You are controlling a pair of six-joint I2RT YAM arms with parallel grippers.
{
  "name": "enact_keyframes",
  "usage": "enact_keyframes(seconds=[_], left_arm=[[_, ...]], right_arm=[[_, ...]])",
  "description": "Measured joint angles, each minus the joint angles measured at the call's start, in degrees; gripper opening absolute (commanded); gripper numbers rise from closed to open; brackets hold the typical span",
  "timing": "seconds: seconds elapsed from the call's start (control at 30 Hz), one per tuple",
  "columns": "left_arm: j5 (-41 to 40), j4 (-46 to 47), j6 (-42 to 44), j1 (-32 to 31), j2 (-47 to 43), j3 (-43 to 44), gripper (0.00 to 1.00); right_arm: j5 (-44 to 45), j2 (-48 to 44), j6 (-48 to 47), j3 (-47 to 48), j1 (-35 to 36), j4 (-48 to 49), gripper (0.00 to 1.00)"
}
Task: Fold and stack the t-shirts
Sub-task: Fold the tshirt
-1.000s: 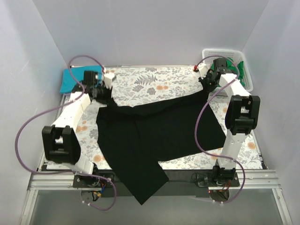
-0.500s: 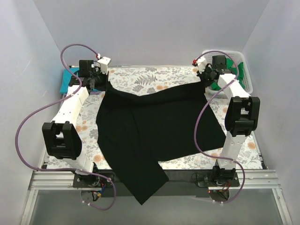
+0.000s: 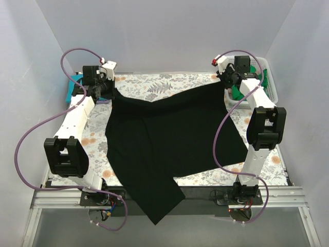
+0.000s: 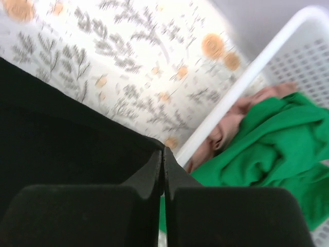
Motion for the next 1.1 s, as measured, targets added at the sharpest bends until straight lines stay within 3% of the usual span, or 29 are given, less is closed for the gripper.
enact_keyframes(seconds=[0.23, 0.7, 1.1], left_arm=[[-0.28, 1.27, -0.74, 0.83, -1.05, 4.39, 0.00], [1.79, 0.72, 1.09, 0.81, -8.33, -13.38, 0.00], [5.03, -4.13, 3.61, 0.81, -17.05, -15.19, 0.00]], right_arm=[[-0.52, 0.48, 0.57, 3.72, 0.70, 1.70, 0.01], [0.87, 0.09, -6.73, -7.74, 1.42, 2.73, 0.01], [3.32, -6.08, -12.68, -14.64, 1.42, 5.22, 0.01]])
